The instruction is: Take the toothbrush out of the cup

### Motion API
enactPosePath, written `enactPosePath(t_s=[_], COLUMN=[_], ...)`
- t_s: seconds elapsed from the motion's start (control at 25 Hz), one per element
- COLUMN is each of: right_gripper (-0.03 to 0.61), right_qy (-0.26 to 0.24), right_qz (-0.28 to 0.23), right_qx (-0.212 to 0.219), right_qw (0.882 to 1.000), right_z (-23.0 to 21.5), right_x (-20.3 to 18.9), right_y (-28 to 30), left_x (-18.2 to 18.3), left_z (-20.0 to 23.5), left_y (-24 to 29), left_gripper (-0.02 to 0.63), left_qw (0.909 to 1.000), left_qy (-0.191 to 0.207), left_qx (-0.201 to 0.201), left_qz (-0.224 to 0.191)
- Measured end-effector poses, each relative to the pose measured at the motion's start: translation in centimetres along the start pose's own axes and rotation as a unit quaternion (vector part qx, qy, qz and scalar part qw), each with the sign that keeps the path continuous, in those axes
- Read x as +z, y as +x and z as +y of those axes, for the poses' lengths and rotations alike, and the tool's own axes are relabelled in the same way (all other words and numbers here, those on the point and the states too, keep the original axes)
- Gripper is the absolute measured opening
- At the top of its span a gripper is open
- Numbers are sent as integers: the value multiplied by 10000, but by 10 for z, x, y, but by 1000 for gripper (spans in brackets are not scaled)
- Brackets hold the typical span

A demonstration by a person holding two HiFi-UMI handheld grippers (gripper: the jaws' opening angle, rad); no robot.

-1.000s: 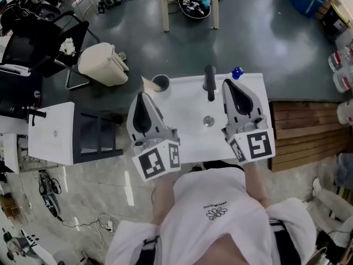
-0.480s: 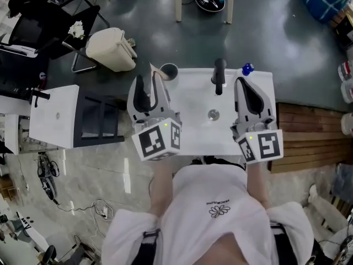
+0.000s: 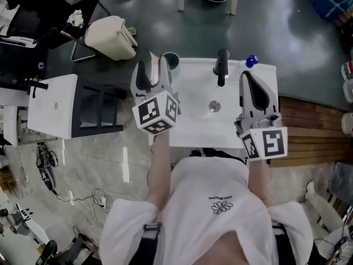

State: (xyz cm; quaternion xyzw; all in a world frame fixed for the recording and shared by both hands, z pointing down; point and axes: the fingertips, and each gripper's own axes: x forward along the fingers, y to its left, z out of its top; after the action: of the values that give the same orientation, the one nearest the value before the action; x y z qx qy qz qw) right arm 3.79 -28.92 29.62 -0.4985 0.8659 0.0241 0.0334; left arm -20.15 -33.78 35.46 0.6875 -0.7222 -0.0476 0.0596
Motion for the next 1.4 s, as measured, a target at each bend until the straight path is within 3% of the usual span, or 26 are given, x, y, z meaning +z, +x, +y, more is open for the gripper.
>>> enactPosePath(t_s=[0.64, 0.84, 1.04, 1.4], right_gripper=[11, 11, 11, 11], right_qy=[-109, -117, -197, -189], right_qz=[279, 316, 347, 427], right_qx=[-96, -139, -147, -52], right_qw=[9995, 9993, 9991, 9989], right_z=[-3, -8, -6, -2], right_x=[-13, -18, -20, -24], right_y=[-3, -5, -7, -9], left_x=[-103, -117, -123, -125], left_z=[35, 35, 34, 32], left_y=[41, 45, 43, 44], left_gripper=[227, 182, 97, 53], left_qw=[9904, 9880, 9868, 9861], left_qy=[-449, -523, -394, -339], left_qx=[424, 455, 484, 517], left_qz=[1239, 1383, 1495, 1541])
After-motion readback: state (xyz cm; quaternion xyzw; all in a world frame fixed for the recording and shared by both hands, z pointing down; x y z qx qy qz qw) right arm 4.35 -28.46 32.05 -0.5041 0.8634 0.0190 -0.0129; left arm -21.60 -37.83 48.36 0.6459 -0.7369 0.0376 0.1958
